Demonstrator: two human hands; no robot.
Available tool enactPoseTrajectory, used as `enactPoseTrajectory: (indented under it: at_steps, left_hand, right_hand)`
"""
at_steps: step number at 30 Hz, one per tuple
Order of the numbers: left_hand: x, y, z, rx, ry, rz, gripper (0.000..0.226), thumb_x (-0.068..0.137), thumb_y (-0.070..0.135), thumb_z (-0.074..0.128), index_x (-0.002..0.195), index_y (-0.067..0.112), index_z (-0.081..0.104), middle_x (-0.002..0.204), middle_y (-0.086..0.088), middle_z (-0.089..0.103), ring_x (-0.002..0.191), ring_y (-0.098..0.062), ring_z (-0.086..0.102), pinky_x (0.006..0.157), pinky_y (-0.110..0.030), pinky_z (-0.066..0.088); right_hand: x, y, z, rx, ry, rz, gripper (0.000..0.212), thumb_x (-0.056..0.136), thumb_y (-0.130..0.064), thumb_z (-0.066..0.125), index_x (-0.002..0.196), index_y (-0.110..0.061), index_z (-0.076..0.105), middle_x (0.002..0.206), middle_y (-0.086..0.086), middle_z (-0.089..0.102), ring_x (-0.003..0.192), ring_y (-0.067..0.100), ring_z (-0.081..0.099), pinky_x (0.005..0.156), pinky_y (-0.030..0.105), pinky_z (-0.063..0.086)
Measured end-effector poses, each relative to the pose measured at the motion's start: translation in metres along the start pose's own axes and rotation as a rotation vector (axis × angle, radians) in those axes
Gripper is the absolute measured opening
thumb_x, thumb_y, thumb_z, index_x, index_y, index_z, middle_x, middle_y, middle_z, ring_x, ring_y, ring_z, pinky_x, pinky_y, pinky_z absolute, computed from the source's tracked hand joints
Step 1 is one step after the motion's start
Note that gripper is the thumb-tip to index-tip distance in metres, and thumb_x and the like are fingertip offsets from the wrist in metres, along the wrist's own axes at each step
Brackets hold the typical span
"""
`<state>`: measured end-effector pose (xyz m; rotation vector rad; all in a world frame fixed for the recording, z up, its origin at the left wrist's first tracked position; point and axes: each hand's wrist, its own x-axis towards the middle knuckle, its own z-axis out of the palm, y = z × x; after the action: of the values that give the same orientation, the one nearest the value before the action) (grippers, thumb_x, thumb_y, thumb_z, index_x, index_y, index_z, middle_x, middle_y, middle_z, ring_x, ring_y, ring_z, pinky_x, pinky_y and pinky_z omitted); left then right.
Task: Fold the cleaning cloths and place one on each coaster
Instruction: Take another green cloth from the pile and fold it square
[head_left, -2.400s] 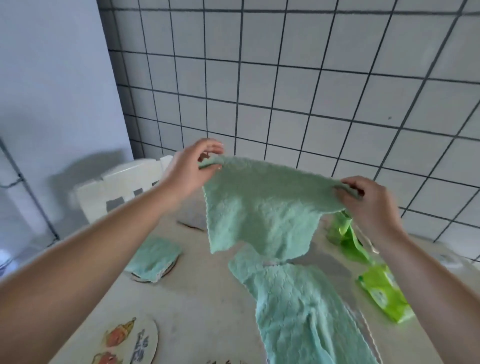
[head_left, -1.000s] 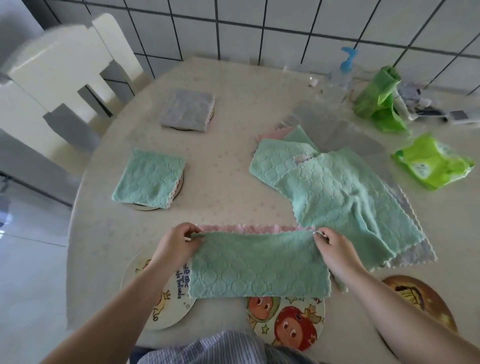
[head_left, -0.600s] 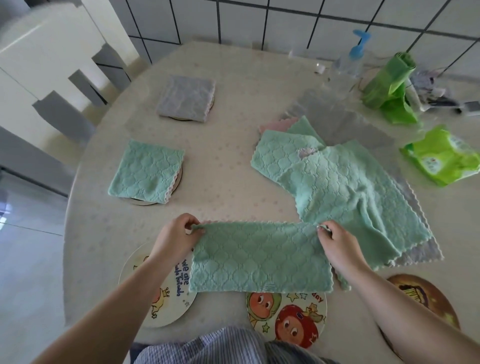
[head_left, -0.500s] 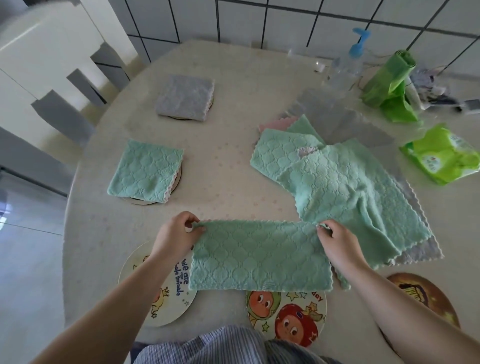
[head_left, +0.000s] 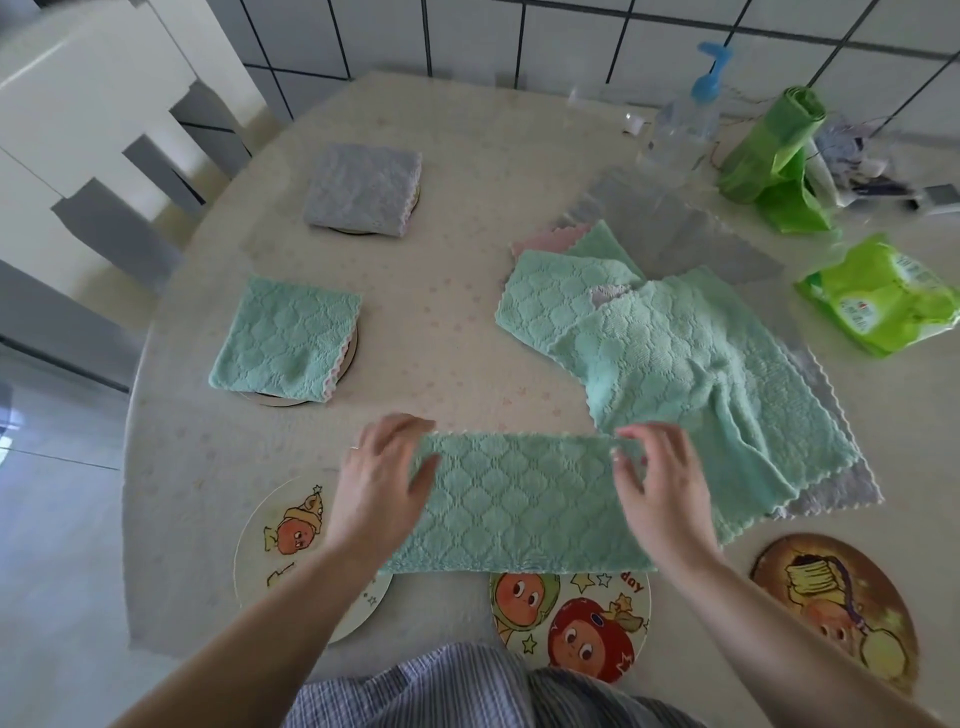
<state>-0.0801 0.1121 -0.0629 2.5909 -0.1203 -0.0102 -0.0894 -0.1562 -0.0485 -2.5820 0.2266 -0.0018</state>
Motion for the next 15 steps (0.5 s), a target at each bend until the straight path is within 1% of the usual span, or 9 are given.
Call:
enactPoseTrajectory:
  at_steps: [1, 3, 5, 7, 8, 9, 10, 12, 15]
  left_hand:
    - [-0.006, 0.012, 0.006, -0.011, -0.072, 0.073, 0.035, 0.092, 0.028, 0.05, 0.124, 0.016, 0.056, 0.126, 0.001, 0.056, 0.118, -0.014, 0.05, 0.103, -0.041, 0.038]
    - [-0.015, 0.036, 0.024, 0.014, -0.25, 0.144, 0.042, 0.095, 0.026, 0.043, 0.136, 0.022, 0.043, 0.141, 0.007, 0.043, 0.134, -0.007, 0.031, 0.114, -0.034, 0.018]
    - [-0.02, 0.044, 0.045, 0.106, -0.348, 0.199, 0.049, 0.096, 0.031, 0.03, 0.145, 0.023, 0.026, 0.151, 0.009, 0.025, 0.141, -0.006, 0.008, 0.117, -0.033, 0.002]
    - [-0.022, 0.042, 0.057, 0.199, -0.375, 0.248, 0.054, 0.096, 0.037, 0.024, 0.146, 0.018, 0.022, 0.153, 0.002, 0.024, 0.142, -0.011, 0.003, 0.117, -0.039, 0.004]
    - [-0.024, 0.039, 0.06, 0.235, -0.364, 0.276, 0.054, 0.096, 0.039, 0.024, 0.145, 0.015, 0.027, 0.151, -0.001, 0.03, 0.142, -0.014, 0.008, 0.116, -0.044, 0.012]
    - [-0.027, 0.034, 0.06, 0.267, -0.357, 0.299, 0.054, 0.097, 0.041, 0.023, 0.143, 0.014, 0.031, 0.149, -0.002, 0.035, 0.141, -0.016, 0.014, 0.115, -0.046, 0.02]
    - [-0.029, 0.027, 0.061, 0.301, -0.342, 0.324, 0.054, 0.098, 0.043, 0.022, 0.142, 0.015, 0.032, 0.148, -0.003, 0.036, 0.141, -0.018, 0.019, 0.115, -0.047, 0.022]
    - [-0.033, 0.012, 0.057, 0.349, -0.354, 0.345, 0.057, 0.098, 0.049, 0.017, 0.143, 0.017, 0.029, 0.151, -0.003, 0.03, 0.142, -0.019, 0.019, 0.112, -0.046, 0.017]
    - [-0.035, -0.011, 0.045, 0.431, -0.355, 0.348, 0.063, 0.096, 0.056, 0.018, 0.145, 0.017, 0.024, 0.154, -0.005, 0.022, 0.143, -0.021, 0.014, 0.11, -0.047, 0.015]
  right_hand:
    - [-0.007, -0.01, 0.005, -0.037, -0.076, -0.09, 0.039, 0.087, -0.027, 0.048, 0.124, -0.014, 0.051, 0.127, -0.004, 0.049, 0.117, 0.013, 0.046, 0.103, 0.032, 0.034]
    - [-0.018, -0.025, 0.02, -0.133, -0.258, -0.201, 0.052, 0.087, -0.031, 0.04, 0.139, -0.021, 0.036, 0.145, -0.011, 0.028, 0.138, 0.009, 0.018, 0.113, 0.031, 0.01]
    - [-0.025, -0.026, 0.042, -0.23, -0.362, -0.24, 0.057, 0.092, -0.031, 0.034, 0.146, -0.024, 0.019, 0.155, -0.007, 0.008, 0.14, 0.009, -0.005, 0.115, 0.038, -0.001]
    - [-0.03, -0.019, 0.058, -0.332, -0.377, -0.275, 0.055, 0.094, -0.032, 0.036, 0.146, -0.022, 0.021, 0.157, 0.002, 0.012, 0.143, 0.015, 0.0, 0.116, 0.051, 0.013]
    - [-0.031, -0.013, 0.062, -0.379, -0.388, -0.276, 0.055, 0.093, -0.037, 0.034, 0.145, -0.021, 0.025, 0.155, 0.004, 0.019, 0.143, 0.019, 0.009, 0.114, 0.053, 0.021]
    - [-0.031, -0.007, 0.065, -0.425, -0.394, -0.283, 0.056, 0.093, -0.044, 0.03, 0.144, -0.022, 0.027, 0.154, 0.006, 0.023, 0.142, 0.02, 0.017, 0.112, 0.053, 0.022]
    - [-0.031, 0.0, 0.065, -0.466, -0.397, -0.289, 0.058, 0.093, -0.051, 0.025, 0.144, -0.023, 0.027, 0.153, 0.006, 0.024, 0.141, 0.021, 0.019, 0.112, 0.051, 0.017]
    - [-0.03, 0.014, 0.06, -0.538, -0.364, -0.299, 0.063, 0.093, -0.059, 0.018, 0.145, -0.024, 0.023, 0.154, 0.007, 0.017, 0.14, 0.022, 0.014, 0.111, 0.048, 0.007]
    - [-0.03, 0.032, 0.048, -0.581, -0.356, -0.267, 0.068, 0.092, -0.063, 0.014, 0.147, -0.022, 0.019, 0.155, 0.011, 0.014, 0.141, 0.022, 0.008, 0.111, 0.047, 0.005]
